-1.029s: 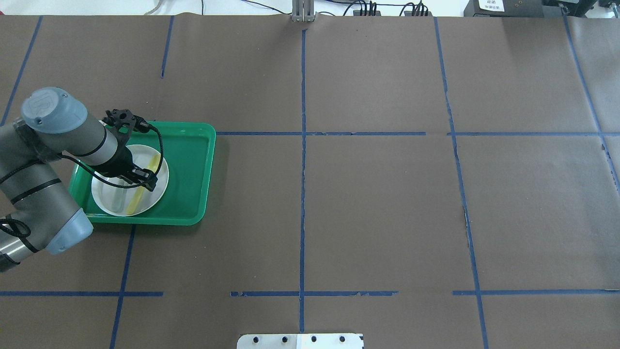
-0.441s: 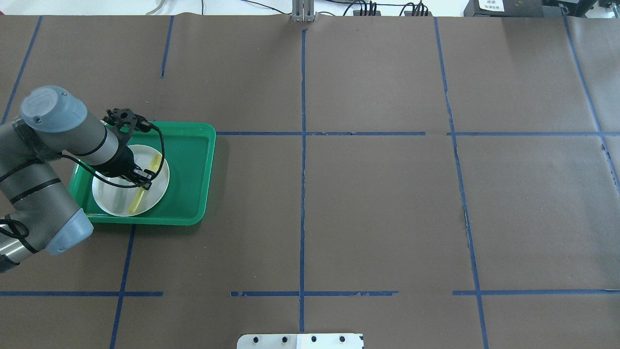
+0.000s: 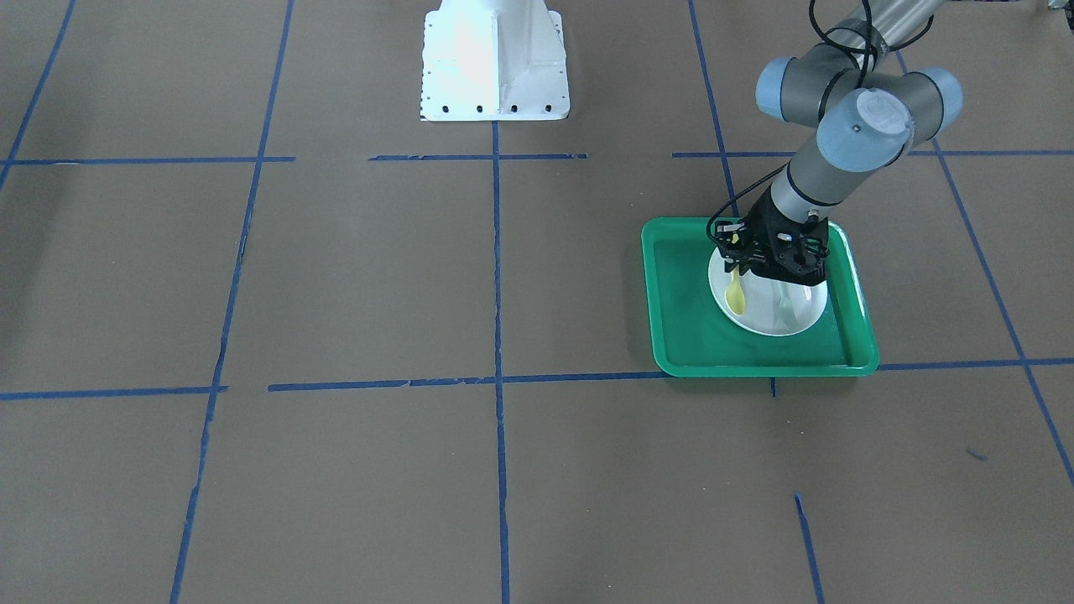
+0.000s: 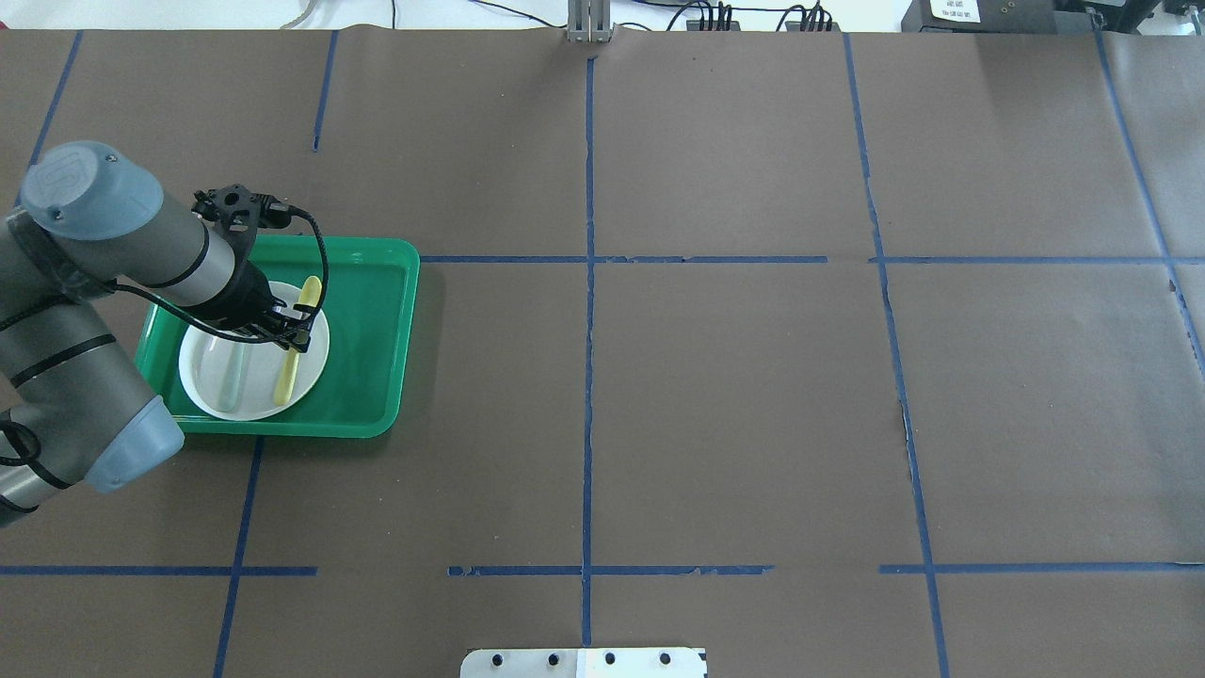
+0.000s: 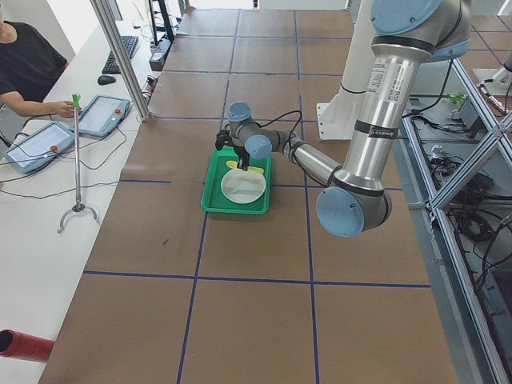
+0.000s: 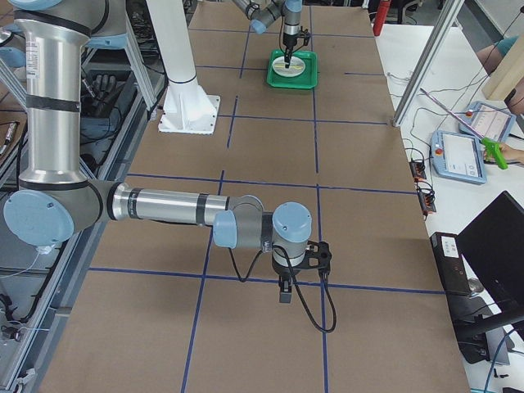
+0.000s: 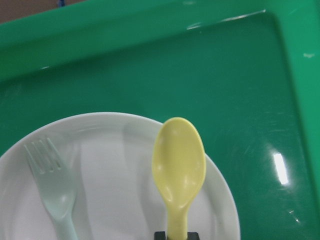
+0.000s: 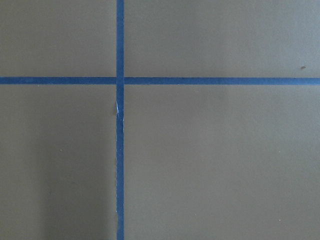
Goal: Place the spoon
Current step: 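Lift the spoon off the plate and lower it onto the tray beside the plate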
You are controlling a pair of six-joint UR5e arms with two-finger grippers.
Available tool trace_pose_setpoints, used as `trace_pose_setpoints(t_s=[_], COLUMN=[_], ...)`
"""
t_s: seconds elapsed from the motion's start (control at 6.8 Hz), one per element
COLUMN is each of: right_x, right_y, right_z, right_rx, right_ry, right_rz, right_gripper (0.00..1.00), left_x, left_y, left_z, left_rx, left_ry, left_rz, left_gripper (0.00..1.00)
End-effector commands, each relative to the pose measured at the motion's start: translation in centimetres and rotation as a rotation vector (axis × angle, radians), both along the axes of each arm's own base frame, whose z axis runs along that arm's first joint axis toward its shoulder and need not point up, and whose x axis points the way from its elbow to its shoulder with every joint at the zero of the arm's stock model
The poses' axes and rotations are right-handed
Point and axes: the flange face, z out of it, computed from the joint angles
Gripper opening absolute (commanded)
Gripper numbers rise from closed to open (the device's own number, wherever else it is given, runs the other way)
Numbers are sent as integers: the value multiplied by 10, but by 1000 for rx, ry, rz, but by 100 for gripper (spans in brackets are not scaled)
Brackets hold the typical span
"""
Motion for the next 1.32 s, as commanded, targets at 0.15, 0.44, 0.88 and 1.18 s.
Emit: trace_pose_setpoints(t_s=[0.15,0.44,0.88,1.18], right_x=[0,0,0,0], right_y=[0,0,0,0], right_z=[0,0,0,0], right_rx=[0,0,0,0], right_ry=[2,0,2,0], right_rz=[0,0,0,0], right_gripper=[100,100,100,100], left_x=[67,75,76,72], left_y=[-8,-7,-9,-12], left_z=[-30,-15,-12,-12], left_rx=[-155,-171,-169,-155], left_ry=[-25,-46,-49,-54], left_rz=[-59,-52,-50,-66], left_gripper=[0,0,27,79])
